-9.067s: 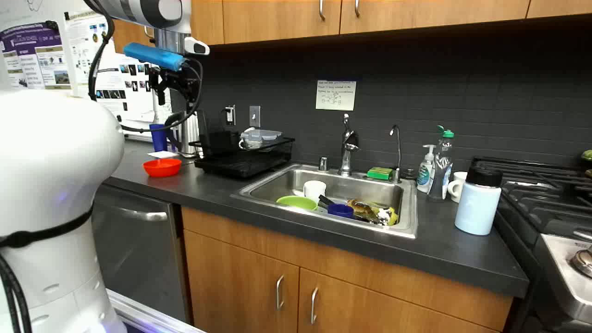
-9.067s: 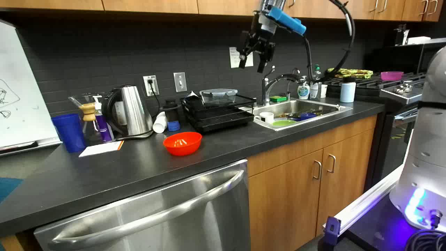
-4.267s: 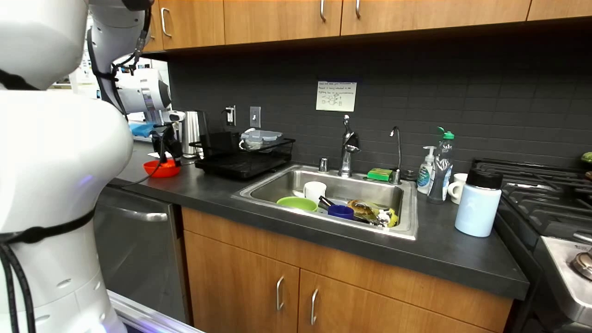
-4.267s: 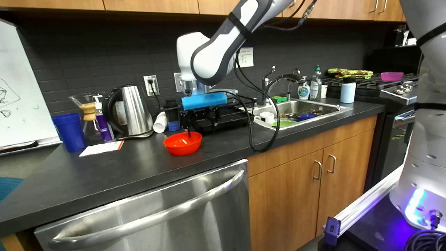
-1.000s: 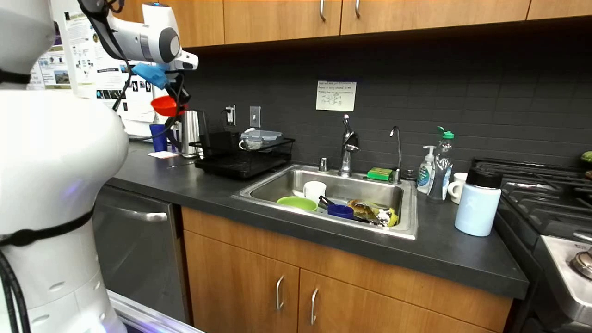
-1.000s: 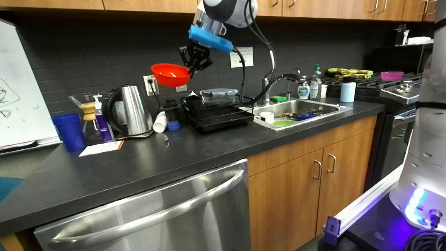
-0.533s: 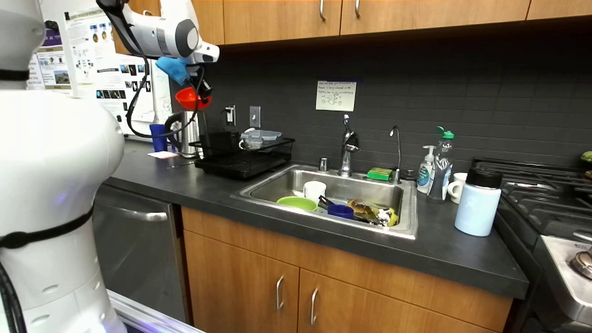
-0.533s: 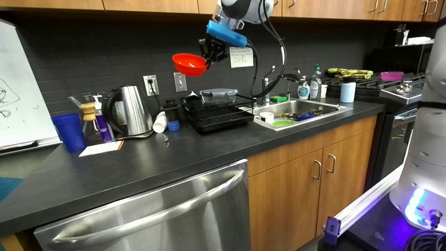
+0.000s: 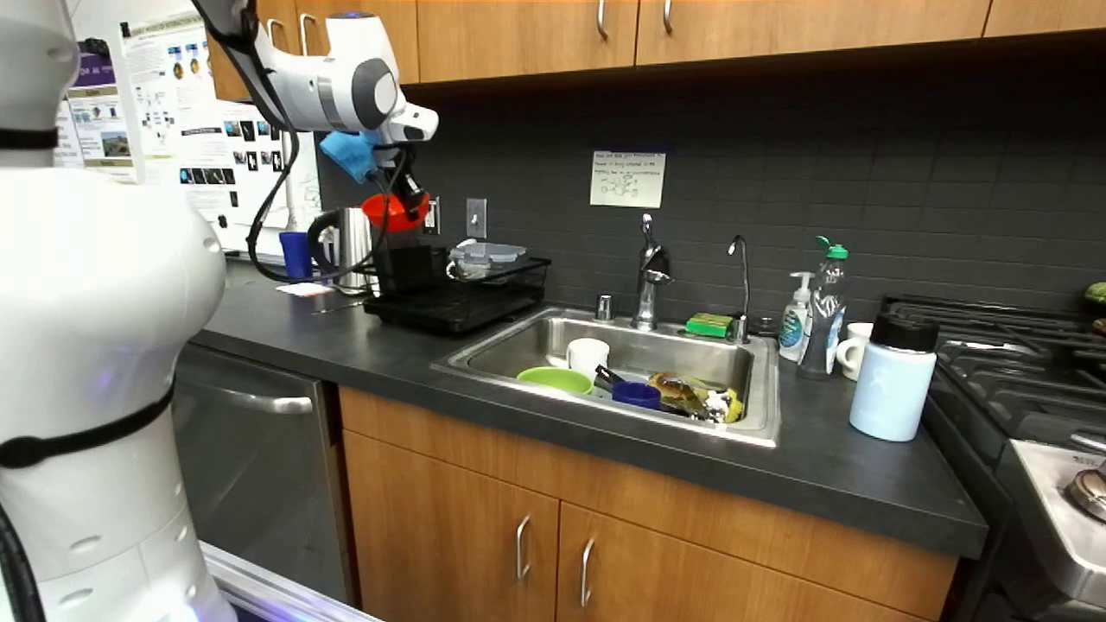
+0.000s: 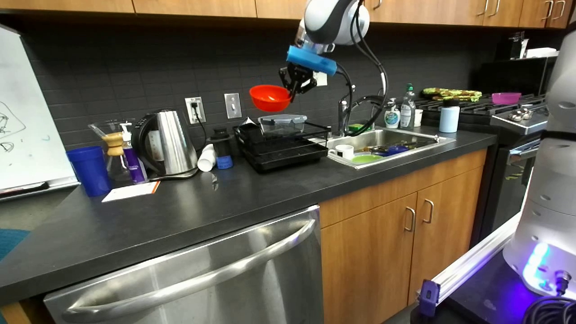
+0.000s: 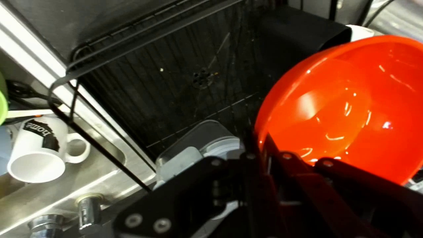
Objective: Put the orange bowl in the black drying rack on the right, remove the orange bowl from the drying rack and put it on the counter again
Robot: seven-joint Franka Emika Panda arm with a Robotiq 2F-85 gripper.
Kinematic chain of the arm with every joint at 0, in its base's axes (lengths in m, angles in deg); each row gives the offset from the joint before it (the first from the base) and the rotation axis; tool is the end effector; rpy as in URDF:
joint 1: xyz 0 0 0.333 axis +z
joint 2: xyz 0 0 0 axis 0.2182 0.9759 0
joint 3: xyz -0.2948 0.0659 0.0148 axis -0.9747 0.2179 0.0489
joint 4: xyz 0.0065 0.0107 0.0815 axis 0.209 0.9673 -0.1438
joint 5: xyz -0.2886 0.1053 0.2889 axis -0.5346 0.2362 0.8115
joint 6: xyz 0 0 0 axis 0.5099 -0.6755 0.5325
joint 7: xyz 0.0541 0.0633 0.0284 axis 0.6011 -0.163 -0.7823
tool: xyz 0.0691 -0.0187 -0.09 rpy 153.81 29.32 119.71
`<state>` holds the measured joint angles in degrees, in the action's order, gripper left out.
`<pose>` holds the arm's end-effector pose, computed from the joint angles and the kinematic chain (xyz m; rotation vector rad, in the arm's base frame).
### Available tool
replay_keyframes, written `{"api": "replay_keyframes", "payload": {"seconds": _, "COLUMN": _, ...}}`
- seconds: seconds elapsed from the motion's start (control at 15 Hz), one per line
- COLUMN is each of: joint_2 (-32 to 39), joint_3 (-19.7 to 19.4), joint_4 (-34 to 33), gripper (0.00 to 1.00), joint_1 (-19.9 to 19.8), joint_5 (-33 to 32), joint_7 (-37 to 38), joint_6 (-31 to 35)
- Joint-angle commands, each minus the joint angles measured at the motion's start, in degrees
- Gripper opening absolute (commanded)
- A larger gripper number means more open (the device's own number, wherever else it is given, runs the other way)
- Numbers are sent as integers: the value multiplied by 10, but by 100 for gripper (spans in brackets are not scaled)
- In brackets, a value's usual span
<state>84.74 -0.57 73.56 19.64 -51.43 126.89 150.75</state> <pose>0.5772 0.1524 0.4322 -2.6836 0.6935 -0.7267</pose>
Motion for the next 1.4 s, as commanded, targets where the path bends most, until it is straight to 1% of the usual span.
{"api": "replay_keyframes", "payload": {"seconds": 0.0, "joint_2": -15, "joint_3": -12, "joint_4": 43, "gripper": 1, "joint_1": -19, "joint_5": -47, "joint_7": 53, "joint_6": 15}}
{"api": "replay_keyframes", "payload": {"seconds": 0.33, "joint_2": -12, "joint_3": -14, "joint_4": 59, "gripper": 1, "joint_1": -31, "joint_5": -112, "joint_7": 100, "joint_6": 22}}
{"api": "replay_keyframes", "payload": {"seconds": 0.6, "joint_2": 7, "joint_3": -7, "joint_4": 58, "gripper": 1, "joint_1": -27, "joint_5": -145, "joint_7": 122, "joint_6": 20}}
{"api": "replay_keyframes", "payload": {"seconds": 0.73, "joint_2": 20, "joint_3": -5, "joint_4": 56, "gripper": 1, "joint_1": -26, "joint_5": -172, "joint_7": 139, "joint_6": 21}}
{"api": "replay_keyframes", "payload": {"seconds": 1.0, "joint_2": 44, "joint_3": -4, "joint_4": 47, "gripper": 1, "joint_1": -22, "joint_5": -226, "joint_7": 174, "joint_6": 18}}
{"api": "replay_keyframes", "payload": {"seconds": 1.2, "joint_2": 57, "joint_3": -6, "joint_4": 30, "gripper": 1, "joint_1": -22, "joint_5": -251, "joint_7": 193, "joint_6": 18}}
{"api": "replay_keyframes", "payload": {"seconds": 1.33, "joint_2": 68, "joint_3": -6, "joint_4": 18, "gripper": 1, "joint_1": -22, "joint_5": -256, "joint_7": 198, "joint_6": 17}}
